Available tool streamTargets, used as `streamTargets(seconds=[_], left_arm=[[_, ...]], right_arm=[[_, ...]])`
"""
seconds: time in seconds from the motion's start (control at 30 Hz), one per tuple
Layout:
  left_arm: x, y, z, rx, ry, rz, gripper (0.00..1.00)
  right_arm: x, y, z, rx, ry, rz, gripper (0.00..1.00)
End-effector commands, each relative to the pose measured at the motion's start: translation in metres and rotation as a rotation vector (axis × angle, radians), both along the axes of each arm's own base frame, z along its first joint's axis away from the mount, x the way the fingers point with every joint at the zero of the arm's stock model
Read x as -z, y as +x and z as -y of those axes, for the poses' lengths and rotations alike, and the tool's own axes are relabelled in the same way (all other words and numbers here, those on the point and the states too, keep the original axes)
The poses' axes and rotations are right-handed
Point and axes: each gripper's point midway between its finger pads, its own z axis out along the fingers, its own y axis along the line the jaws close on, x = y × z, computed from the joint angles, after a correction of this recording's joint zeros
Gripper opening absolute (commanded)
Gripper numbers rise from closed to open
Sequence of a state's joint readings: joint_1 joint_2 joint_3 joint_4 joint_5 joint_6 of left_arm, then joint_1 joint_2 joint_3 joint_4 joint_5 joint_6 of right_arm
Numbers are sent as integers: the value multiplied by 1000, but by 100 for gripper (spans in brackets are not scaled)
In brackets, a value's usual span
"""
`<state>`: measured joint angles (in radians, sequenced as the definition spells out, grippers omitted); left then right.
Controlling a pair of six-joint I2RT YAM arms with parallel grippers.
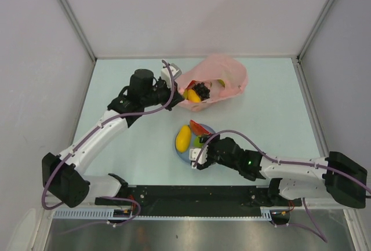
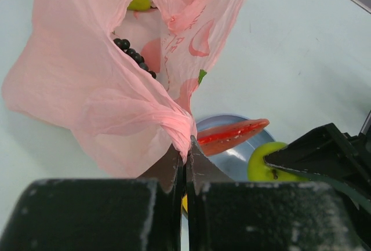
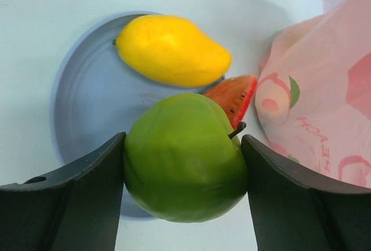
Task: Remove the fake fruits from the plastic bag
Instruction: Place the fake fruit on the plate.
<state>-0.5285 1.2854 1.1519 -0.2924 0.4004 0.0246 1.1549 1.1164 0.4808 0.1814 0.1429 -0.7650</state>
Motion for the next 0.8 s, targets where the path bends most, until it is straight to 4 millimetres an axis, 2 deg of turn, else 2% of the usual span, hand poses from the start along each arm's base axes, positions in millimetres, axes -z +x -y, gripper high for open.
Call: streamTargets(seconds=[0.0,0.03,0.07,0.1,0.33,0.5,0.6,0.63,0.67,0.7,0.77], left_arm=[[-14,-11,-5,7,-36,37,0],[-14,-11,-5,7,-34,40,0],[-14,-12,-6,8,-34,42,0],[-12,-13,-7,7,-31,41,0],[-13,-17,-7,17,-44,43,0],[-18,-21,-6,27,-66,52,0],[-21,-22,-7,25,-69,59,0],[-23,-23,-7,23,-71,65,0],[-24,-23,-8,20,-73,71,0],[-25,-23,-9,17,-72,71,0],[-25,-25,-10,19,-75,75,0]], right_arm=[[-8,4,-18,-9,79,66,36],[-10,6,-21,-9,104,76,36],[-3,5,-23,-16,96,78,36],[-8,7,-28,-17,124,95,35],[19,9,-41,-51,92,84,34],[31,11,-45,-67,76,82,38],[49,12,-43,-80,26,61,60],[51,10,-44,-97,16,59,80],[57,9,-43,-105,-7,54,95],[59,7,-43,-114,-15,52,100],[61,7,-42,-110,-26,49,100]])
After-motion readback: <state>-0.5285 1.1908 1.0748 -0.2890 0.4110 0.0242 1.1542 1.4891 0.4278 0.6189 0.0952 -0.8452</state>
